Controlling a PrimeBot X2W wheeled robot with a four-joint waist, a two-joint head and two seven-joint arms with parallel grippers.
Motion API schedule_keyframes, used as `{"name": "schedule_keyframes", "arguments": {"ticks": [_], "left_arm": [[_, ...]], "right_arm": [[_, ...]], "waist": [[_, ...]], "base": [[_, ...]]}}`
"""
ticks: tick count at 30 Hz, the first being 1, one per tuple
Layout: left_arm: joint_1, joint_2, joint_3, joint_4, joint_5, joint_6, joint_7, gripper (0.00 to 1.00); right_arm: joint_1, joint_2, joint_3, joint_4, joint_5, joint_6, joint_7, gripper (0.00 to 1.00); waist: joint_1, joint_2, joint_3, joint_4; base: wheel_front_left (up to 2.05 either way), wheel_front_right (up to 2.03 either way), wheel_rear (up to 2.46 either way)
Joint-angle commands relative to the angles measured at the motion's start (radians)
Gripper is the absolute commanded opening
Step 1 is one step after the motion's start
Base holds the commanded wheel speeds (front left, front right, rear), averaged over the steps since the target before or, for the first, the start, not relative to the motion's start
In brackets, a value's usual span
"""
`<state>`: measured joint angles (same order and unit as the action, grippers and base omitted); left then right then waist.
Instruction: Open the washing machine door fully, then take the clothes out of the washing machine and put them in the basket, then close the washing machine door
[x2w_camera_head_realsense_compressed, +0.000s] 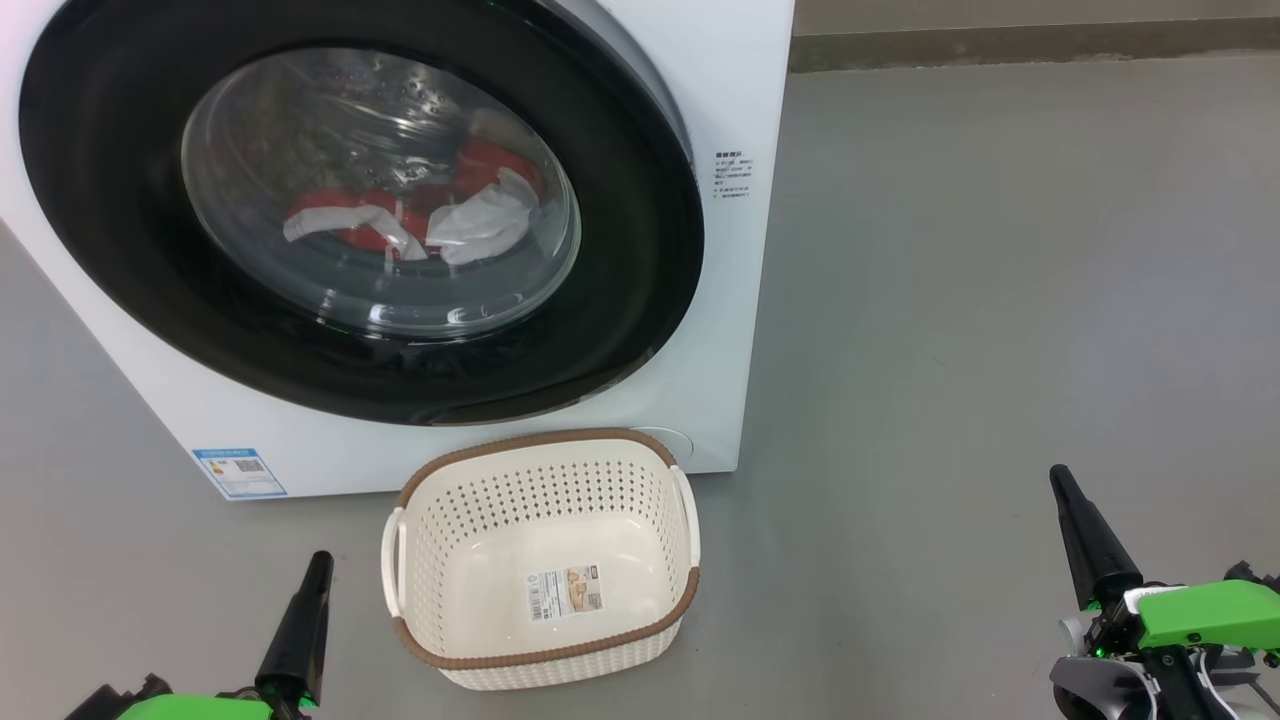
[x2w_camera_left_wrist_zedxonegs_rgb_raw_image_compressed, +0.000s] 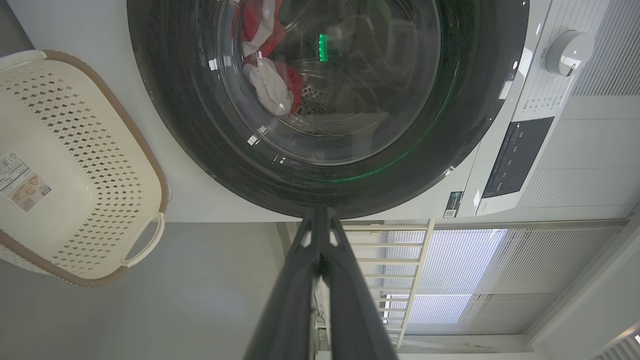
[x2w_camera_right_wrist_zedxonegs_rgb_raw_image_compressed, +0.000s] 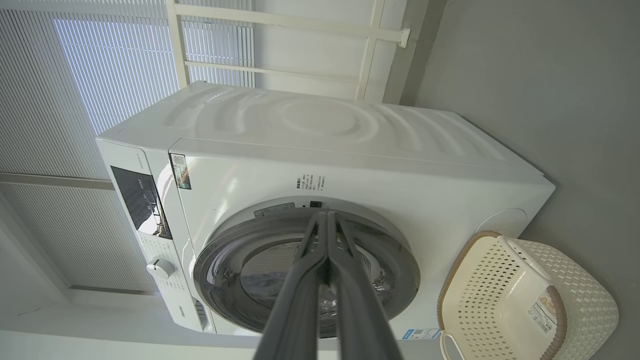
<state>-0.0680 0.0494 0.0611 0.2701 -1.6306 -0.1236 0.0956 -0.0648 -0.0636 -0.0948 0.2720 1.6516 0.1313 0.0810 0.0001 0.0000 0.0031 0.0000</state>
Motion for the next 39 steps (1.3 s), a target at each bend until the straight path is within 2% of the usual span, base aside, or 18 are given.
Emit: {"name": "schedule_keyframes", "arguments": {"ticks": [1, 39], "left_arm": [[-0.038, 0.014, 0.035, -0.026, 0.008, -0.007, 0.004, 0.00], [-0.039, 0.008, 0.043, -0.025, 0.014, -0.007, 0.010, 0.00]], "right_arm": [[-0.040, -0.010, 0.013, -0.029, -0.016, -0.001, 0.006, 0.00], [-0.041, -0.001, 0.001, -0.028, -0.026, -0.001, 0.016, 0.00]], "waist": [[0.0000, 0.0000, 0.000, 0.000], [-0.0001, 0.0000, 0.000, 0.000]], "base": [[0.00, 0.00, 0.00], [0.00, 0.00, 0.00]]}}
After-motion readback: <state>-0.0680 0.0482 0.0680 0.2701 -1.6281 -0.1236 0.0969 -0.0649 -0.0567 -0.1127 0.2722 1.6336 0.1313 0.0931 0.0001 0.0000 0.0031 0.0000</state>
